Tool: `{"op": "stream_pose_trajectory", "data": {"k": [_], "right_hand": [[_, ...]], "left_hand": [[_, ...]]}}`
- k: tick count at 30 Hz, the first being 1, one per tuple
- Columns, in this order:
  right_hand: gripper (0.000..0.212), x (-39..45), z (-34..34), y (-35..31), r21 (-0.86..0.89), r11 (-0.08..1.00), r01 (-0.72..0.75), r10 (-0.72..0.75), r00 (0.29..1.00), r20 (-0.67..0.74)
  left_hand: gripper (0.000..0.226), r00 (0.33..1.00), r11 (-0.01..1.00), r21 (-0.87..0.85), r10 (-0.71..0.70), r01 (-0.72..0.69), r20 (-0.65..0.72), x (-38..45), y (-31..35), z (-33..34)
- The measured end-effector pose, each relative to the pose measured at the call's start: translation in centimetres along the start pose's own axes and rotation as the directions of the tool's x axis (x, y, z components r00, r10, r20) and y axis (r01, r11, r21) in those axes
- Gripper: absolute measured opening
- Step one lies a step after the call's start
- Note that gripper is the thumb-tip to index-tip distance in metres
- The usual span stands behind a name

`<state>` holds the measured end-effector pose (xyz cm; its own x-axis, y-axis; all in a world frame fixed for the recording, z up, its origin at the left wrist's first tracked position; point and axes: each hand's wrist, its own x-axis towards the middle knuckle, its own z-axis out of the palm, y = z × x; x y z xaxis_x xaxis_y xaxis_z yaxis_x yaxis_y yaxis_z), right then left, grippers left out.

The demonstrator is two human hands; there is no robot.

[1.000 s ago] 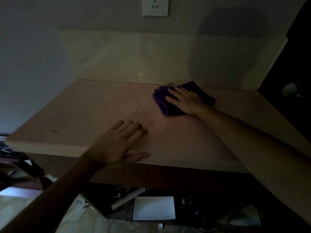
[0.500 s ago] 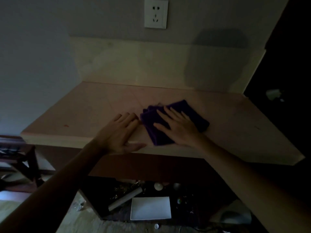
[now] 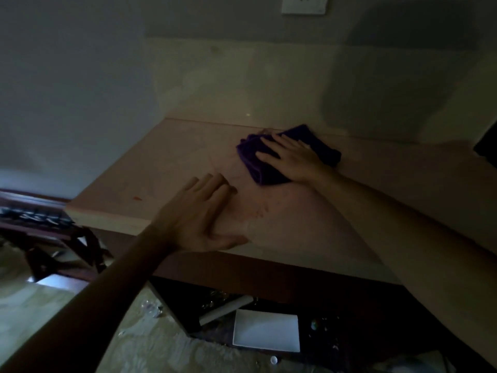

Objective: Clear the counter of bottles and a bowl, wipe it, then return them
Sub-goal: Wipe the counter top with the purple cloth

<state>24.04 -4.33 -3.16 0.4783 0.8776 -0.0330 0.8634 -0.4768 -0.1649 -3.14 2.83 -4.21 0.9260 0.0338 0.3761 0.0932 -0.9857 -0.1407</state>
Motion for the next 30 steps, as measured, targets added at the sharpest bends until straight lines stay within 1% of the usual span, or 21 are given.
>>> {"op": "stream_pose_trajectory", "data": {"k": [2, 4, 8, 11, 15, 18, 19, 22, 25, 28, 30], "right_hand": [[0.076, 4.0, 0.0, -0.1, -0.001, 1.000, -0.003, 0.003, 1.000, -0.002], [0.076, 6.0, 0.2, 0.0, -0.007, 1.000, 0.002, -0.002, 1.000, -0.023], [0.076, 5.2, 0.3, -0.3, -0.023, 1.000, 0.005, -0.005, 0.999, -0.032], [0.079, 2.2, 0.4, -1.6, -0.029, 1.000, -0.001, 0.000, 1.000, -0.027], [0.076, -4.9, 1.2, -4.6, -0.030, 0.999, 0.030, -0.032, 0.999, -0.038], [0.091, -10.8, 2.0, -7.9, -0.046, 0.996, 0.074, -0.076, 0.995, -0.057], [0.092, -12.3, 2.3, -9.0, -0.043, 0.996, 0.081, -0.083, 0.995, -0.052], [0.082, -14.3, 3.2, -11.3, -0.034, 0.999, 0.041, -0.044, 0.997, -0.068], [0.079, -13.4, 3.0, -12.1, -0.040, 0.999, -0.002, -0.001, 0.998, -0.060], [0.079, -10.1, 2.3, -11.8, -0.033, 0.999, 0.022, -0.022, 1.000, -0.002], [0.079, -6.3, 2.1, -11.1, -0.033, 0.999, 0.023, -0.023, 1.000, 0.009]], "left_hand": [[0.089, 1.000, 1.000, 0.004, -0.006, 0.006, 0.010, 0.1, -0.1, 0.1], [0.091, 1.000, 1.000, -0.003, -0.017, 0.017, 0.019, 0.2, -0.2, 0.2], [0.094, 0.999, 1.000, 0.000, -0.030, 0.030, 0.022, 0.0, 0.0, 0.2], [0.093, 0.999, 0.999, 0.007, -0.037, 0.037, 0.004, 0.0, 0.0, 0.1], [0.085, 1.000, 1.000, -0.024, -0.010, 0.010, -0.008, -0.6, -0.1, -0.6], [0.079, 0.999, 0.999, -0.022, -0.033, 0.034, 0.009, -3.1, -2.1, -1.4], [0.078, 0.998, 0.998, -0.013, -0.056, 0.056, 0.022, -4.2, -3.2, -1.5], [0.081, 0.992, 0.993, 0.023, -0.120, 0.119, 0.041, -6.6, -7.0, -1.8], [0.088, 0.989, 0.990, 0.062, -0.133, 0.129, 0.065, -7.4, -9.7, -2.5], [0.085, 0.993, 0.995, 0.073, -0.070, 0.063, 0.097, -7.2, -10.5, -2.4], [0.084, 0.994, 0.997, 0.074, -0.041, 0.034, 0.104, -7.1, -10.6, -2.0]]}}
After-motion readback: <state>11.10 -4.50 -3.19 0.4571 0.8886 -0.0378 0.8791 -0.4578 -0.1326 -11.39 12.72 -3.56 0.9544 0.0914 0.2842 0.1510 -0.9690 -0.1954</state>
